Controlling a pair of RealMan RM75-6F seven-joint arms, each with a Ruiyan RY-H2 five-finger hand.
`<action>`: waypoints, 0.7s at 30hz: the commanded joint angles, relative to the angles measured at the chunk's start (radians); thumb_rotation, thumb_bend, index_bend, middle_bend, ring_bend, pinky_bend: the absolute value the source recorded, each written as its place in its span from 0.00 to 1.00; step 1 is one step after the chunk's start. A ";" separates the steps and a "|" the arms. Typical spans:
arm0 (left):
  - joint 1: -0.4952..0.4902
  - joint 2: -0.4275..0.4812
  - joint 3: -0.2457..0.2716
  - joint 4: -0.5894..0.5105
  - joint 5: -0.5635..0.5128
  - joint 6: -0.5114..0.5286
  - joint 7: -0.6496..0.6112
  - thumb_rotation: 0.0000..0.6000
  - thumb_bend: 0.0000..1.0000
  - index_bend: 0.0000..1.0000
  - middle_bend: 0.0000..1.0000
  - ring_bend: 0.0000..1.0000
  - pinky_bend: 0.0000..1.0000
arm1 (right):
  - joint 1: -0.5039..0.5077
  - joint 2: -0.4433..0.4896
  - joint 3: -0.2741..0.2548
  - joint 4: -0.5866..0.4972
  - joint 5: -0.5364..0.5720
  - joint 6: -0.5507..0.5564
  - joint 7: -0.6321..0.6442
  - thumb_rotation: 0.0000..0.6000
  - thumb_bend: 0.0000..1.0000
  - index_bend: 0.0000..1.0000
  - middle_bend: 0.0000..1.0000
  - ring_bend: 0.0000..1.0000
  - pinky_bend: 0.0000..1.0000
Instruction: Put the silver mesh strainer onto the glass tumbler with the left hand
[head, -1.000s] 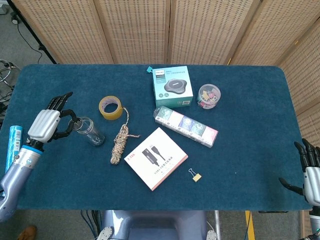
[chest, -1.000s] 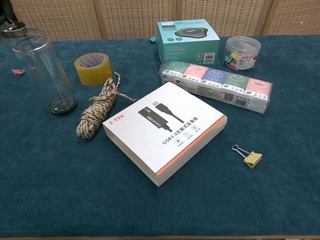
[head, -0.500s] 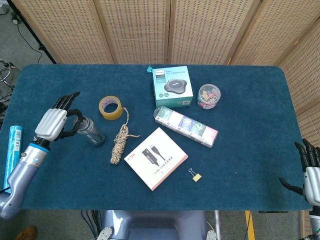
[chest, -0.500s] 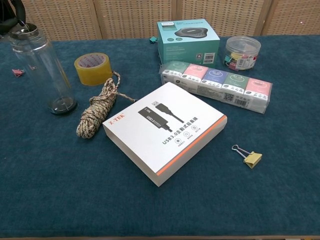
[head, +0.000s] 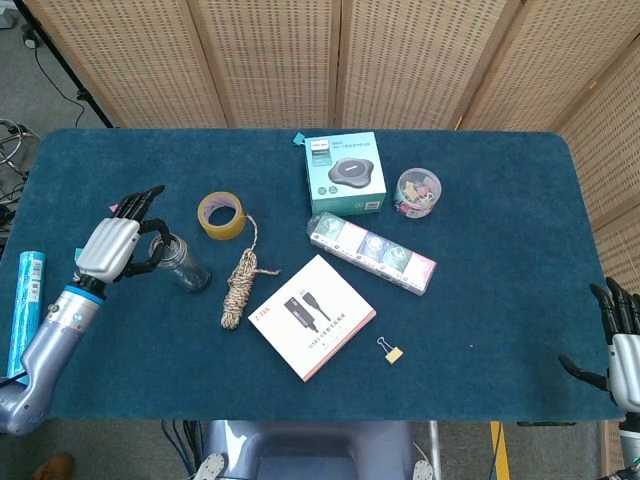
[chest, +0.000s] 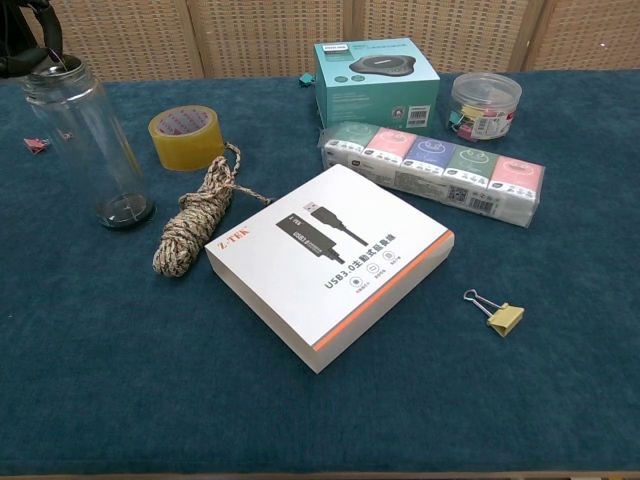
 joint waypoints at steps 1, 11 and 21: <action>-0.001 -0.003 0.001 0.002 0.000 -0.001 0.001 1.00 0.51 0.56 0.00 0.00 0.00 | -0.001 0.000 0.000 -0.001 0.000 0.001 0.001 1.00 0.11 0.00 0.00 0.00 0.00; 0.001 0.003 0.008 -0.001 0.010 -0.008 -0.010 1.00 0.51 0.17 0.00 0.00 0.00 | -0.001 0.002 0.001 -0.002 -0.001 0.001 0.004 1.00 0.11 0.00 0.00 0.00 0.00; 0.002 0.036 0.013 -0.021 0.010 -0.021 0.000 1.00 0.51 0.03 0.00 0.00 0.00 | -0.001 0.002 0.001 -0.003 -0.001 0.002 0.002 1.00 0.11 0.00 0.00 0.00 0.00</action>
